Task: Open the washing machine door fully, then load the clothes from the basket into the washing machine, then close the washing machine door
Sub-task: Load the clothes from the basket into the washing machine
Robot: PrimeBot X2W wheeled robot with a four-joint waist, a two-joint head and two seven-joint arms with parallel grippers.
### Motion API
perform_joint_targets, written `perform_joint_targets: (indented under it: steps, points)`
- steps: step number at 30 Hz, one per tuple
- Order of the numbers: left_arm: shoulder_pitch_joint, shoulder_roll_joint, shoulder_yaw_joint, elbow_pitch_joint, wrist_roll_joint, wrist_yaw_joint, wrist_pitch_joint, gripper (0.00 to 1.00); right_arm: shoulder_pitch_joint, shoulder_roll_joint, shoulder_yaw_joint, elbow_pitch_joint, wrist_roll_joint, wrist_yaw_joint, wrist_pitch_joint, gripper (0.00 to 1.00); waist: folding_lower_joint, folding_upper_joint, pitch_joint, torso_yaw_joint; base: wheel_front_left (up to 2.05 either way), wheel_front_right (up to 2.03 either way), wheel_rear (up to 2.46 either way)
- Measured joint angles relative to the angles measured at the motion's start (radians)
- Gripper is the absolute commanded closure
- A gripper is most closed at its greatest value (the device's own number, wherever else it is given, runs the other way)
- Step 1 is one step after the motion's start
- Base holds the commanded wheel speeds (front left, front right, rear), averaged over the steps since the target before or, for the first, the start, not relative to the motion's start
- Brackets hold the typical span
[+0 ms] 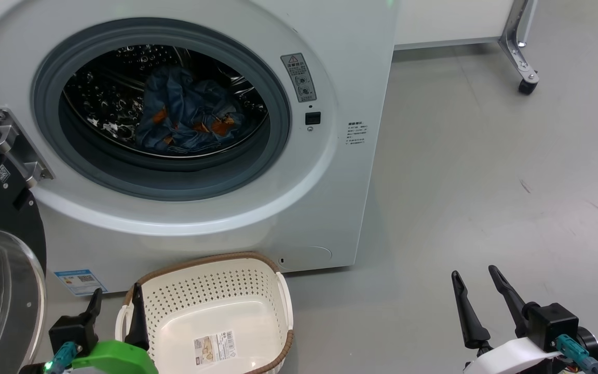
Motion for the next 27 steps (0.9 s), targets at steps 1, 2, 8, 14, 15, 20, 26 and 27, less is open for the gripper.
perform_joint_targets:
  steps: [1, 2, 8, 14, 15, 20, 26, 27]
  points:
    - [0.013, 0.000, 0.001, -0.013, 0.000, 0.000, 0.000, 0.00, 0.000, 0.000, 0.001, -0.001, 0.000, 0.000, 0.000, 0.00, 0.0000, 0.0000, -0.004, 0.001, 0.00, 0.00, 0.00]
    - [0.024, 0.000, 0.004, -0.032, 0.000, 0.001, 0.000, 0.00, 0.000, -0.002, 0.002, -0.001, 0.000, 0.000, 0.000, 0.00, 0.0000, 0.0000, -0.006, 0.002, 0.00, 0.00, 0.00]
    - [0.078, 0.001, 0.019, -0.110, 0.000, 0.006, 0.000, 0.00, 0.000, -0.008, 0.003, -0.004, 0.000, 0.000, 0.000, 0.00, 0.0000, 0.0000, -0.010, 0.002, 0.00, 0.00, 0.00]
    - [0.132, 0.001, 0.012, -0.163, -0.004, 0.022, 0.000, 0.00, 0.000, -0.010, 0.005, -0.008, 0.000, 0.000, 0.000, 0.00, 0.0000, 0.0000, -0.011, 0.006, 0.00, 0.00, 0.00]
    - [0.138, 0.001, 0.011, -0.171, -0.004, 0.029, 0.000, 0.00, 0.001, -0.010, 0.006, -0.009, 0.000, 0.000, 0.000, 0.00, 0.0000, 0.0000, -0.011, 0.007, -0.03, 0.03, 0.00]
    - [0.160, 0.003, -0.007, -0.204, -0.005, 0.038, 0.000, 0.00, 0.001, -0.010, 0.013, -0.010, 0.000, 0.000, 0.000, 0.00, 0.0000, 0.0000, -0.012, 0.011, -0.14, 0.14, 0.00]
    - [0.184, 0.004, -0.015, -0.228, -0.012, 0.050, 0.000, 0.00, 0.001, -0.010, 0.017, -0.013, 0.000, 0.000, 0.000, 0.00, 0.0000, 0.0000, -0.013, 0.013, -0.38, 0.38, 0.00]
    - [0.186, 0.004, -0.015, -0.232, -0.012, 0.052, 0.000, 0.00, 0.001, -0.011, 0.017, -0.013, 0.000, 0.000, 0.000, 0.00, 0.0000, 0.0000, -0.013, 0.013, -0.52, 0.52, 0.00]
